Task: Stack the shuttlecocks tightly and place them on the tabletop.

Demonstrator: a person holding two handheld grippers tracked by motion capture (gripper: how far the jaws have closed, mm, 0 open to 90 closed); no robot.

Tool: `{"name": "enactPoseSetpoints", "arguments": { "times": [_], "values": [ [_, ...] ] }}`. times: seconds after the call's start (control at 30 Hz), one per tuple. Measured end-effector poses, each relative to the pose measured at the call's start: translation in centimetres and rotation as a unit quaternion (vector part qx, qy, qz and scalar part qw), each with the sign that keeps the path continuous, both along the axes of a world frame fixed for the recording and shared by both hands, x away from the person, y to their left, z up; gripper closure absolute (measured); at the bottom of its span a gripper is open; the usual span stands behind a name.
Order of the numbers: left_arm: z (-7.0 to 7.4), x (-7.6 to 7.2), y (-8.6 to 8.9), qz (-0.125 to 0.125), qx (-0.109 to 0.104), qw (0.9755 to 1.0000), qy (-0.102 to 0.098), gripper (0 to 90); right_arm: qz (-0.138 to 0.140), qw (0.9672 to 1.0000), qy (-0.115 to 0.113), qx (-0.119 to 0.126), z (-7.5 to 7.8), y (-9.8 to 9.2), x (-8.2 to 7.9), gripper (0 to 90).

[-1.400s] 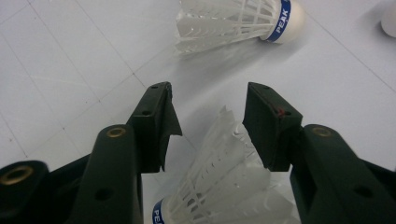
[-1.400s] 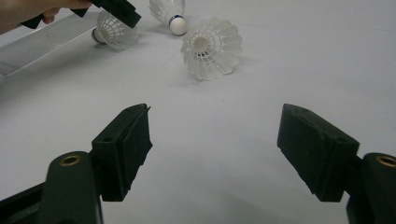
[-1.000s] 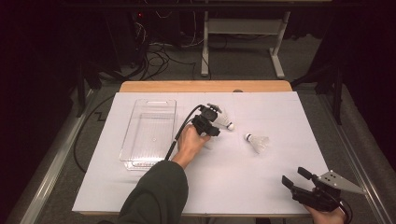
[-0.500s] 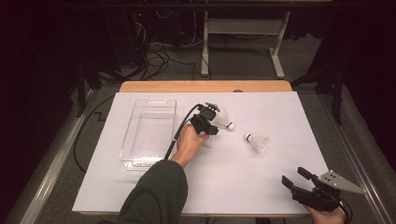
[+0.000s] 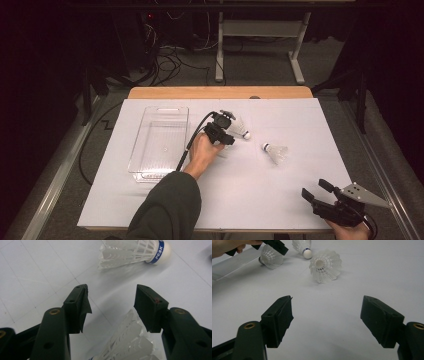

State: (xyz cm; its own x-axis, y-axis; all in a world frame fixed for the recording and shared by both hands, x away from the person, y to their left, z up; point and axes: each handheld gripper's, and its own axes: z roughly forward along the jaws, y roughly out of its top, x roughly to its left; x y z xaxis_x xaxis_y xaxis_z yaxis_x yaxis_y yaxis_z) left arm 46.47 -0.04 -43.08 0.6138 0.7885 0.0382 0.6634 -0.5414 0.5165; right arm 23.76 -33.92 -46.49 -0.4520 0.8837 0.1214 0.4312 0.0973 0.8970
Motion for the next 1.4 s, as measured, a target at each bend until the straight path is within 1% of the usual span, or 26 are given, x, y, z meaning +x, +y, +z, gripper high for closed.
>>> {"name": "enactPoseSetpoints", "arguments": {
  "times": [0.13, 0.23, 0.4, 0.5, 0.6, 0.7, 0.83, 1.0, 1.2, 1.3, 1.4],
  "values": [
    [0.1, 0.0, 0.0, 0.001, -0.004, 1.0, -0.002, 43.1, 0.0, 1.0, 0.0, 0.0, 0.0, 0.0, 0.0, 26.3],
    [0.2, -0.1, 0.0, 0.0, -0.012, 0.9999, -0.003, 41.8, 0.0, 1.0, 0.0, 0.0, 0.0, 0.0, 0.0, 26.3],
    [0.5, -0.1, 0.3, -0.003, -0.027, 0.9996, 0.0, 39.8, 0.0, 1.0, 0.0, 0.0, 0.0, 0.0, 0.0, 26.3],
    [0.7, -0.2, 0.4, -0.004, -0.038, 0.9993, 0.006, 39.0, 0.0, 1.0, 0.0, 0.0, 0.0, 0.0, 0.0, 26.3],
    [1.0, -0.3, 0.6, -0.006, -0.053, 0.9985, 0.011, 37.7, 0.0, 1.0, 0.0, 0.0, 0.0, 0.0, 0.0, 26.2],
    [1.2, -0.5, 0.6, -0.01, -0.058, 0.9982, 0.007, 36.5, 0.0, 1.0, 0.0, 0.0, 0.0, 0.0, 0.0, 26.3],
    [1.5, -0.8, 0.6, -0.015, -0.068, 0.9975, 0.012, 34.9, 0.0, 1.0, 0.0, 0.0, 0.0, 0.0, 0.0, 26.2],
    [2.0, -1.1, 0.9, -0.021, -0.072, 0.9971, 0.005, 32.8, 0.0, 1.0, 0.0, 0.0, 0.0, 0.0, 0.0, 26.3],
    [2.8, -1.9, 1.5, -0.024, -0.089, 0.9957, -0.005, 32.6, 0.0, 1.0, 0.0, 0.0, 0.0, 0.0, 0.0, 26.3],
    [3.0, -2.4, 1.7, -0.026, -0.094, 0.9952, -0.008, 33.1, -0.001, 1.0, 0.0, 0.0, 0.0, 0.1, 0.0, 26.3],
    [3.1, -2.7, 2.1, -0.027, -0.101, 0.9945, -0.007, 33.1, -0.001, 1.0, 0.0, -0.001, 0.0, 0.1, 0.0, 26.3]
  ]
}}
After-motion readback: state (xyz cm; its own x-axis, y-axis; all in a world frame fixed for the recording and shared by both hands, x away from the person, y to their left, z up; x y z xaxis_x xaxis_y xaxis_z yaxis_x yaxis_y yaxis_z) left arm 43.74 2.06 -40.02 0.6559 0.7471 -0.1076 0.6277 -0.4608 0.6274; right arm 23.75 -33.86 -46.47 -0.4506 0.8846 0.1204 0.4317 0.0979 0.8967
